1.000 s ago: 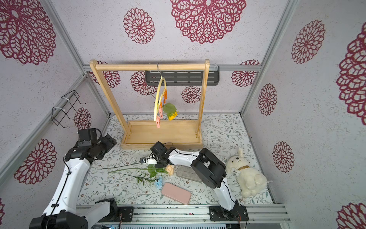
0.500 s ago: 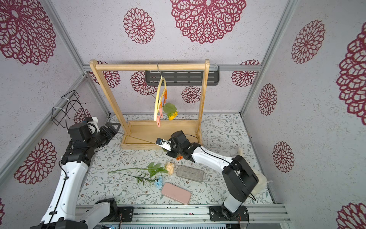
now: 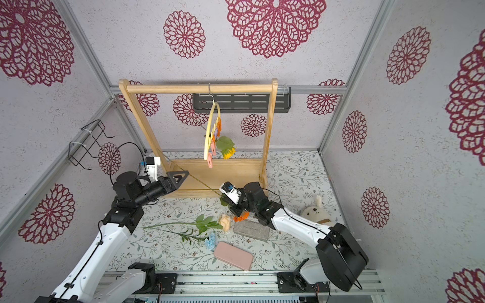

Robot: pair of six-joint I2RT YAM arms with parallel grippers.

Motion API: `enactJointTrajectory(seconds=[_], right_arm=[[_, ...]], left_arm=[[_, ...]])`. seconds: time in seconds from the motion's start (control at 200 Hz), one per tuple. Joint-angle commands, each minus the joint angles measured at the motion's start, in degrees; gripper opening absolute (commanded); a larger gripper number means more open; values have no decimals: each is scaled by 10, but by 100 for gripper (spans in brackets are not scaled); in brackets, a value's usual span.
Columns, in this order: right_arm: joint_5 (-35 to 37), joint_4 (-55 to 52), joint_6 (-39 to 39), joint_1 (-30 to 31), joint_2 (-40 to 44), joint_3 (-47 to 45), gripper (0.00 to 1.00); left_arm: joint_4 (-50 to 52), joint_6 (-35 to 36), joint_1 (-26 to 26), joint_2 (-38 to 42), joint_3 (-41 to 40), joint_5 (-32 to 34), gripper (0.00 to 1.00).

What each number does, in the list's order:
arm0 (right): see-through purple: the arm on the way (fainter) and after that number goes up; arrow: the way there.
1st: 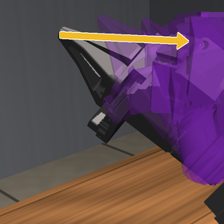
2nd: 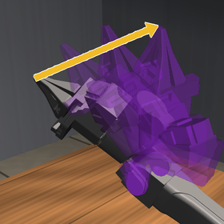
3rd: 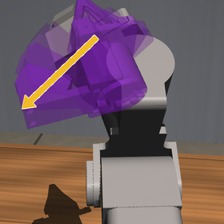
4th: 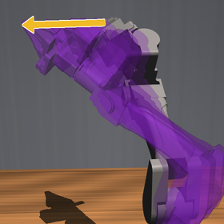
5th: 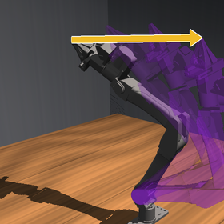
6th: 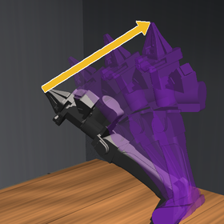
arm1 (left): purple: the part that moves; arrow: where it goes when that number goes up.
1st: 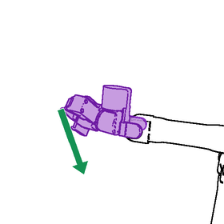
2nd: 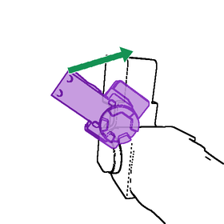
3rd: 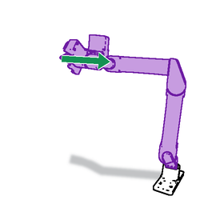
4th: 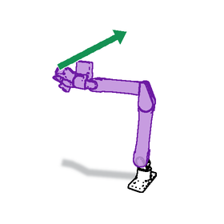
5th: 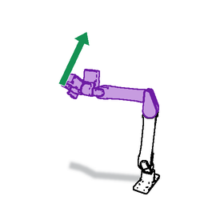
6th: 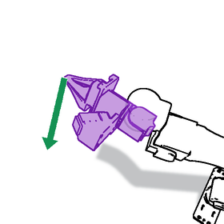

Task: Dry the flowers on a clothes hanger
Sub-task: Pick up the flower at the center of the board.

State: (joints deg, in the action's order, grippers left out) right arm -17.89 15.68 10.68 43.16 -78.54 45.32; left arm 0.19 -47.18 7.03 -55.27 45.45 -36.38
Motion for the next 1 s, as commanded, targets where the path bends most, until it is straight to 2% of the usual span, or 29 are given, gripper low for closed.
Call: enactJointTrajectory(seconds=[0.0, 0.105, 0.34, 0.475, 0.57, 0.866, 0.996], right_arm=[[-25, 94, -72, -2, 31, -13, 0], [-32, 144, -90, -1, 39, -30, 0], [-54, 179, -98, -1, 37, -20, 0], [-65, 220, -134, 0, 31, -15, 0], [-70, 238, -151, 1, 28, -9, 0], [-88, 270, -173, 8, -1, 13, 0], [-97, 279, -177, 16, -17, 27, 0]], left_arm=[[-75, 9, 8, 26, -15, 21, 91], [-87, 29, 17, 40, -23, 23, 90], [-139, 34, 45, 23, -21, 10, 84], [-107, 53, 54, -1, 4, -17, 82], [-71, 71, 56, -14, 25, -26, 76], [-80, 61, 66, -35, 42, -67, 65], [-61, 78, 67, -35, 48, -54, 58]])
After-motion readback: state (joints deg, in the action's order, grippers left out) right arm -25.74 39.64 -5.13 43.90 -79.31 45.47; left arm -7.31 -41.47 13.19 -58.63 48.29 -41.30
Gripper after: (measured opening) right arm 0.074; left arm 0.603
